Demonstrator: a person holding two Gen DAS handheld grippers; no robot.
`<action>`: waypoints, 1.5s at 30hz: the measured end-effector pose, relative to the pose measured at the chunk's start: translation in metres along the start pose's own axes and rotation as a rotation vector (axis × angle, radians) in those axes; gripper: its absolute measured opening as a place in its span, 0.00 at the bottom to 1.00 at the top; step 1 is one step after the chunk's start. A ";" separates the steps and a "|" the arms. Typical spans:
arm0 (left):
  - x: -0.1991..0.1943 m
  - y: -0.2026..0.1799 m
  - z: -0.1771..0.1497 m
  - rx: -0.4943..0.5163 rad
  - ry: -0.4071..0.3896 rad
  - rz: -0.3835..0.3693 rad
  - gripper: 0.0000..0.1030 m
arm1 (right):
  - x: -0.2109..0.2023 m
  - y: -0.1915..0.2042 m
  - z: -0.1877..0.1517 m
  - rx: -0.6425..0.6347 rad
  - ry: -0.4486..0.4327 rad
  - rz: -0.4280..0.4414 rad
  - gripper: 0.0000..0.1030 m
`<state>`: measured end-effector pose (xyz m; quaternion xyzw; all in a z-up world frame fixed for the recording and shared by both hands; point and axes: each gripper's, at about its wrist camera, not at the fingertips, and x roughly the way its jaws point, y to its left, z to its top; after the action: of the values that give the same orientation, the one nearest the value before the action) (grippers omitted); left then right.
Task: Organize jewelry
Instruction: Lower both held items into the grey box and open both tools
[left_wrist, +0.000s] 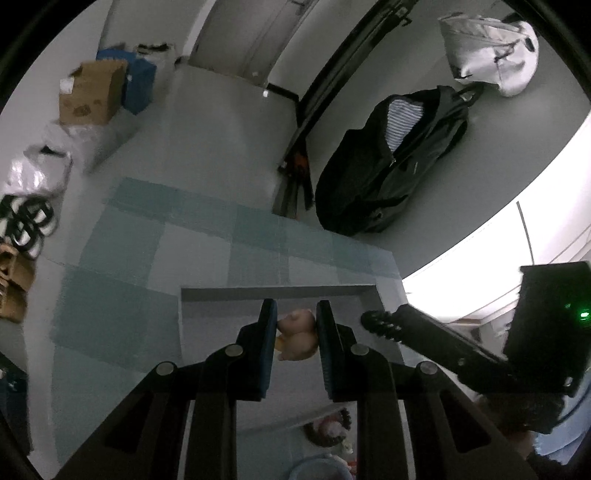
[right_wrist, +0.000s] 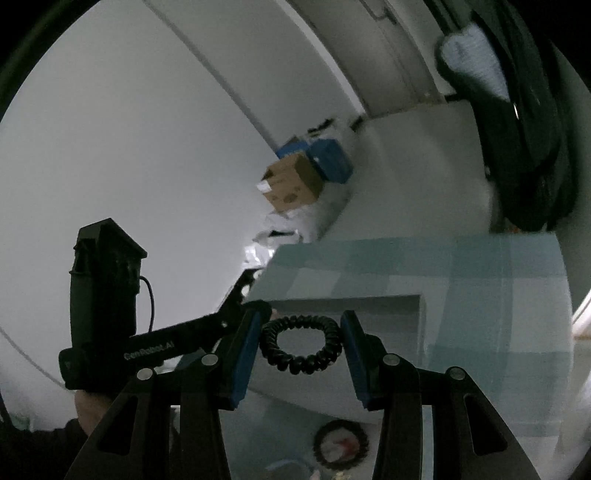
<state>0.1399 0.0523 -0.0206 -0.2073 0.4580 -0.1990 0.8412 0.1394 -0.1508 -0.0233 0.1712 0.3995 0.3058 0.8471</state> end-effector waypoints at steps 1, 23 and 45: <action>0.002 0.004 0.001 -0.014 0.006 -0.026 0.16 | 0.004 -0.004 0.000 0.016 0.010 -0.001 0.42; 0.008 0.014 0.005 -0.062 0.030 -0.028 0.30 | 0.004 -0.014 0.005 0.045 -0.042 0.028 0.75; -0.043 -0.031 -0.028 0.162 -0.170 0.301 0.59 | -0.048 0.010 -0.023 -0.017 -0.138 -0.085 0.99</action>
<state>0.0906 0.0443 0.0116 -0.0840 0.3937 -0.0890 0.9110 0.0942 -0.1737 -0.0046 0.1677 0.3445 0.2602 0.8863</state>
